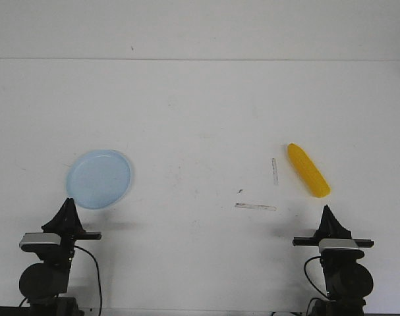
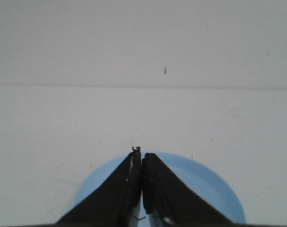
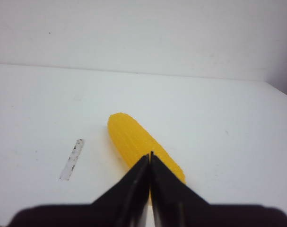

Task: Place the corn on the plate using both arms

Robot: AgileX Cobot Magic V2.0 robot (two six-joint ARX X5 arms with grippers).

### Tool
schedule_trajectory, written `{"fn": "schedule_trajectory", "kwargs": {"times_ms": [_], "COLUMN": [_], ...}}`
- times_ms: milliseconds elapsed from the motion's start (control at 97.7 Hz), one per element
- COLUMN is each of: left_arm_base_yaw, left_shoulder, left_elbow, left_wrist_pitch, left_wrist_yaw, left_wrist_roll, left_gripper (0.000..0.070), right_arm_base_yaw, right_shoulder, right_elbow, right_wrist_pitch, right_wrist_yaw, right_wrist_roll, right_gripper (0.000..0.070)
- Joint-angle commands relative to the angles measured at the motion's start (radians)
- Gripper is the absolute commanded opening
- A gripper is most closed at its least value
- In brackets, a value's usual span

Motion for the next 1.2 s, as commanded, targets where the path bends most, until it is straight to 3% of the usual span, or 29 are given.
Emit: {"fn": "schedule_trajectory", "kwargs": {"times_ms": [0,143,225,461,707,1004,1188], "left_arm_base_yaw": [0.000,0.000,0.002,0.020,0.055,0.109,0.138], "left_shoulder": [-0.002,0.004,0.039,0.349,0.687,0.886,0.988], "left_elbow": [-0.021,0.037,0.147,0.653,1.052,1.123,1.122], "left_wrist_pitch": [0.113,0.225,0.165,-0.091,-0.430,-0.678,-0.778], "left_wrist_yaw": [-0.002,-0.003,-0.003,-0.032,-0.032,-0.032,-0.010], "left_wrist_roll": [-0.006,-0.021,0.020,0.241,0.257,0.248,0.105], "left_gripper": [0.0000,0.0000,0.0000,0.0018,0.0275,0.0612,0.0630], "right_arm_base_yaw": [0.000,0.000,0.000,0.000,0.000,0.000,0.000], "right_shoulder": [0.000,0.000,0.000,0.000,0.000,0.000,0.000], "right_elbow": [-0.002,-0.002,-0.002,-0.002,-0.002,-0.002,-0.002], "right_wrist_pitch": [0.011,0.011,0.011,0.011,0.011,0.011,0.011], "right_wrist_yaw": [0.000,0.000,0.000,0.000,0.000,0.000,0.000], "right_wrist_roll": [0.010,0.010,0.010,0.010,0.010,0.010,0.010], "right_gripper": [0.0009,0.0009,0.0009,0.0009,0.0009,0.0009,0.0009]}}
